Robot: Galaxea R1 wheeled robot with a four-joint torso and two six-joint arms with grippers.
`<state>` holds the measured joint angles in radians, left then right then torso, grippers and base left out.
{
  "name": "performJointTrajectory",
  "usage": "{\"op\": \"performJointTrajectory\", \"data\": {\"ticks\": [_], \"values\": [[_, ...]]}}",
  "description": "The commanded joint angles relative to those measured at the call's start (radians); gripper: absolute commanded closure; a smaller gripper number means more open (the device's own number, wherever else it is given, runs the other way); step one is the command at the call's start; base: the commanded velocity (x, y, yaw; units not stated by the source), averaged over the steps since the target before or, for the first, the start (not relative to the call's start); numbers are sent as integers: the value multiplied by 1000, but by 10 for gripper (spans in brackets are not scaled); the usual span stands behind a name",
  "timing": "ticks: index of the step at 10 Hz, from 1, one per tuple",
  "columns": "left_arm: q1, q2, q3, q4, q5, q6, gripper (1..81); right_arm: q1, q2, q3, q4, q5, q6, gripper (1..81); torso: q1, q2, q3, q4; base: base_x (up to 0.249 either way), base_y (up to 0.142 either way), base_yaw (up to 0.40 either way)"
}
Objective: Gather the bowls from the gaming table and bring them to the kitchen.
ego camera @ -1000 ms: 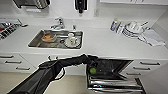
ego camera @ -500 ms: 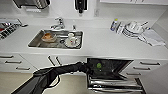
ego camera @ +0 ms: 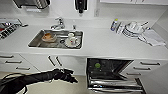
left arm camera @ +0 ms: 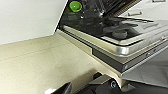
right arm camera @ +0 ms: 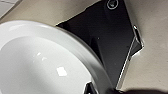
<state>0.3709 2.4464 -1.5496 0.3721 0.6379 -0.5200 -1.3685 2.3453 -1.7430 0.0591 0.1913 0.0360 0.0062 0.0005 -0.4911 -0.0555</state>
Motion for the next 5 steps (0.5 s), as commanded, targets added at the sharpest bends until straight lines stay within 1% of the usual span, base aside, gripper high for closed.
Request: {"op": "performJointTrajectory", "data": {"ticks": [1,2,3,4,5], "values": [[128,-297,310,28,8,11,10,68,-229,246,2,-10,16,811,0,-1,0,0,0,0,0],[259,-325,296,62,-92,11,10,103,-254,294,-2,-9,19,811,0,-1,0,0,0,0,0],[406,-329,242,109,-257,12,10,136,-280,332,-1,-6,21,811,0,-1,0,0,0,0,0],[555,-307,177,151,-349,12,10,186,-309,364,5,-7,37,811,0,-1,0,0,0,0,0],[679,-271,105,182,-423,12,10,235,-341,407,5,-12,64,811,0,-1,0,0,0,0,0]]}}
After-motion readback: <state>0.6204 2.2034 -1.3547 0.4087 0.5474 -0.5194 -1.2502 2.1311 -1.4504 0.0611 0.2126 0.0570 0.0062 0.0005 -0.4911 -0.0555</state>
